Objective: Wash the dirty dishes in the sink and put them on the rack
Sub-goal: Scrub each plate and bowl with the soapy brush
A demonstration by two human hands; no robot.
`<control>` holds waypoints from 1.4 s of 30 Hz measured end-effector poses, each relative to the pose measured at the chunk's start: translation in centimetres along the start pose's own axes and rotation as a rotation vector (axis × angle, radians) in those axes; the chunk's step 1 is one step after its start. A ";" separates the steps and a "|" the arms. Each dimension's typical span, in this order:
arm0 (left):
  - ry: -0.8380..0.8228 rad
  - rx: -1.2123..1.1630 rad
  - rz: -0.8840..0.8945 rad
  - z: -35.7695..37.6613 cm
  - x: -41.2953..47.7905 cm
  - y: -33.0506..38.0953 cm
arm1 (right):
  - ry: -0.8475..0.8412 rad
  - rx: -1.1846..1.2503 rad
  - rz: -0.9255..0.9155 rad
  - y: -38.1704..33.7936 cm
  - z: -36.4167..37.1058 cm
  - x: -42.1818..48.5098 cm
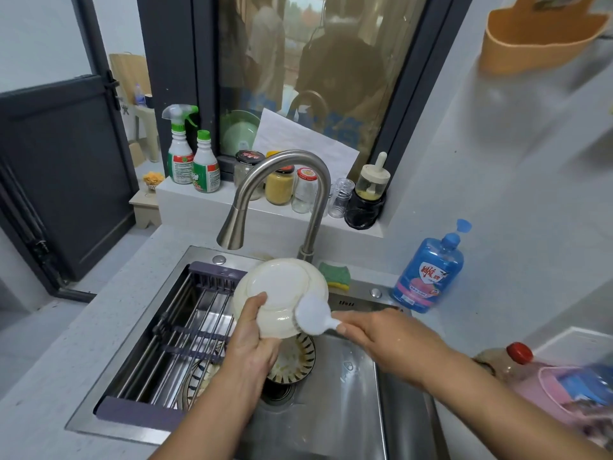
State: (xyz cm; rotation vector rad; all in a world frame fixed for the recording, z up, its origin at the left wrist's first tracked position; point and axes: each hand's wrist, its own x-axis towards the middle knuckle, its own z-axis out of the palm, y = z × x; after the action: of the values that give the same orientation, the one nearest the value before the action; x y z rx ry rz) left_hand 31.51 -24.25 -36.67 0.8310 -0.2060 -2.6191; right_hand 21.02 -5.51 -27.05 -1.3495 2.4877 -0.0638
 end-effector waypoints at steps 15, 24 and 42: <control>0.088 -0.027 -0.057 0.7 0.5 -1.3 | -0.027 -0.203 -0.009 -3.2 0.8 -0.9; 0.031 -0.067 0.060 -0.1 0.9 -0.8 | 0.065 -0.221 0.152 -0.8 0.3 0.2; -0.292 0.249 0.079 -2.2 0.2 -0.5 | -0.072 -0.144 0.195 -0.7 -2.7 4.4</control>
State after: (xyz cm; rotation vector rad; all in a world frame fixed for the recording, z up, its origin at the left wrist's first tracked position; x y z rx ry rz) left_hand 32.46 -23.89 -38.67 0.4980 -0.6416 -2.6639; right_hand 18.58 -9.82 -25.47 -1.1316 2.5908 0.2068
